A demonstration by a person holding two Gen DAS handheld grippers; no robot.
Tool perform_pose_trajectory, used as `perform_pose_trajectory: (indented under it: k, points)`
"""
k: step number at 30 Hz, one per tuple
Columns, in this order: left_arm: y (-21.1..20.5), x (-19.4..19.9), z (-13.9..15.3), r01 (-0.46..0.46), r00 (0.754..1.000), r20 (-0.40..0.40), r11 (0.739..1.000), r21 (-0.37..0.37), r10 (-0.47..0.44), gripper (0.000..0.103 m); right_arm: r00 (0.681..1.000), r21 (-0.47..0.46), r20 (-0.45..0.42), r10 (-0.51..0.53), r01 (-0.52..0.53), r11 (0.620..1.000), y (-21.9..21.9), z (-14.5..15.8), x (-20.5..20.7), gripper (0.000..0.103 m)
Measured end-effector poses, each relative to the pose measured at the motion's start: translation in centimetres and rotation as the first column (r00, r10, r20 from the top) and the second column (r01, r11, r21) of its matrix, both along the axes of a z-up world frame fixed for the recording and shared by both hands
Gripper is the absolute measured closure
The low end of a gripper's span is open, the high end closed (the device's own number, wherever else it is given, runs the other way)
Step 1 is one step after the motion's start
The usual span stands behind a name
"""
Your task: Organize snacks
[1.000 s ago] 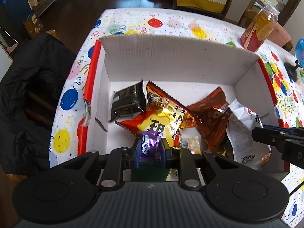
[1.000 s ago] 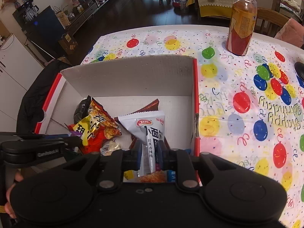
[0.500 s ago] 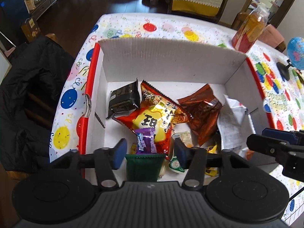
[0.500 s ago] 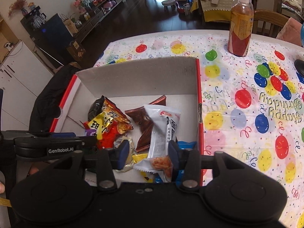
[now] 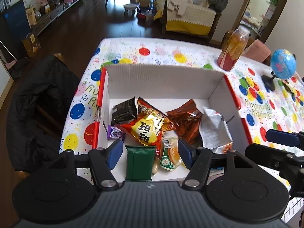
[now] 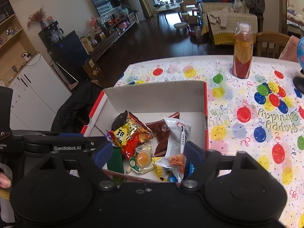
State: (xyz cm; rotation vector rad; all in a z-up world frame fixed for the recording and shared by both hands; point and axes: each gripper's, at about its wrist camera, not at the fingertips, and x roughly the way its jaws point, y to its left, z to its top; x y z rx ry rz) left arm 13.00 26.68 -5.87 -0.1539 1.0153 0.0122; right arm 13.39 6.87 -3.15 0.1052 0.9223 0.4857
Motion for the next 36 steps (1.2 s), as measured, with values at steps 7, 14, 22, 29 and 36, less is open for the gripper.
perform_pose_trajectory:
  k: [7, 14, 22, 29, 36]
  points:
    - [0.1, -2.1, 2.2, 0.01, 0.998, 0.064, 1.0, -0.015, -0.009, 0.027, 0.999, 0.029, 0.05, -0.012, 0.01, 1.0, -0.8, 1.3, -1.8, 0.003]
    - [-0.6, -4.3, 3.9, 0.045, 0.991, 0.128, 0.999, -0.001, -0.044, 0.019, 0.993, 0.05, 0.112, -0.042, 0.037, 0.998, -1.5, 2.1, -3.5, 0.0]
    - [-1.0, -6.7, 4.9, 0.023, 0.981, 0.192, 0.999, 0.028, -0.028, 0.001, 0.978, 0.067, 0.19, -0.087, 0.076, 0.995, -2.3, 2.3, -5.8, 0.0]
    - [-1.4, -7.8, 5.1, 0.024, 0.98, 0.199, 1.0, 0.02, -0.028, 0.0, 0.971, 0.07, 0.208, -0.115, 0.102, 0.992, -2.6, 1.6, -7.1, 0.0]
    - [-1.9, -8.2, 4.7, 0.025, 0.983, 0.179, 1.0, 0.012, -0.027, 0.0, 0.966, 0.04, 0.217, -0.141, 0.136, 0.99, -2.7, 1.8, -7.6, 0.0]
